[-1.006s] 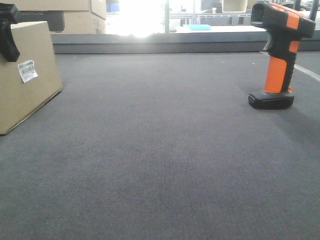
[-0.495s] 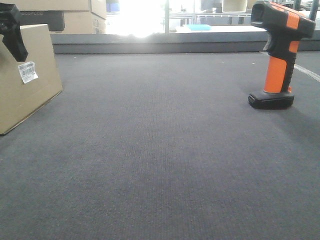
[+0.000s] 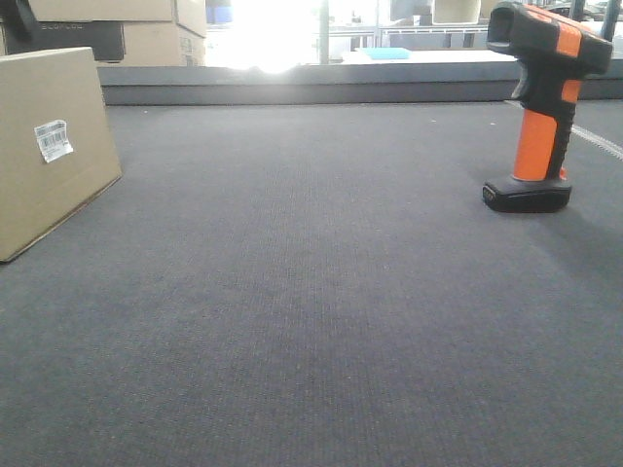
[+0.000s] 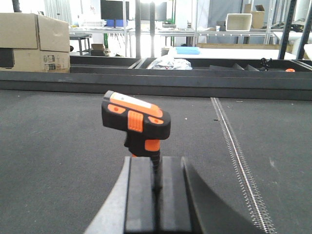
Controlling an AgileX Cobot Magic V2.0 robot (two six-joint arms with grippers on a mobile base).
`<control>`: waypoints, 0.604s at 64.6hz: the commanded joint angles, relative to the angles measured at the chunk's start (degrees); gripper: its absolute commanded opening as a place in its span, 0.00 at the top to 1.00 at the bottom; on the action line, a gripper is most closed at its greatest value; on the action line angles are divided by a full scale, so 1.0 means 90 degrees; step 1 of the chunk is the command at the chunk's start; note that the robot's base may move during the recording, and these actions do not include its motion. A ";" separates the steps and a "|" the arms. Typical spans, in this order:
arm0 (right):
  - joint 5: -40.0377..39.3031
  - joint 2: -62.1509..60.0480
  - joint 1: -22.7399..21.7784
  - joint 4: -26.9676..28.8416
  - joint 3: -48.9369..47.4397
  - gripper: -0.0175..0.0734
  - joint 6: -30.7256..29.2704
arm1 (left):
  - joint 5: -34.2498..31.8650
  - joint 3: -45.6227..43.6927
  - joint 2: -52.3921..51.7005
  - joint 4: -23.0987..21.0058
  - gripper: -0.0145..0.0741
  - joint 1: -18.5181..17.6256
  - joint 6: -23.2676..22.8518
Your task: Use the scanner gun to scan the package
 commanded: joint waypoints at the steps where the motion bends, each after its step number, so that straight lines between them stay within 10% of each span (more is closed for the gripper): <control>1: 0.0299 -0.0037 -0.0026 -0.0043 -0.0234 0.99 -0.0055 | 0.0121 -0.0086 -0.0307 -0.0005 0.16 0.0002 -0.0312; 25: 0.0398 -0.0037 -0.0026 -0.0043 -0.0275 0.99 -0.0055 | 0.0112 0.0889 -0.1786 0.0008 0.21 0.0002 -0.0582; 39: 0.0438 -0.0037 -0.0026 -0.0043 -0.0275 0.99 -0.0055 | -0.0268 0.1866 -0.2532 -0.0047 0.65 0.0002 -0.0582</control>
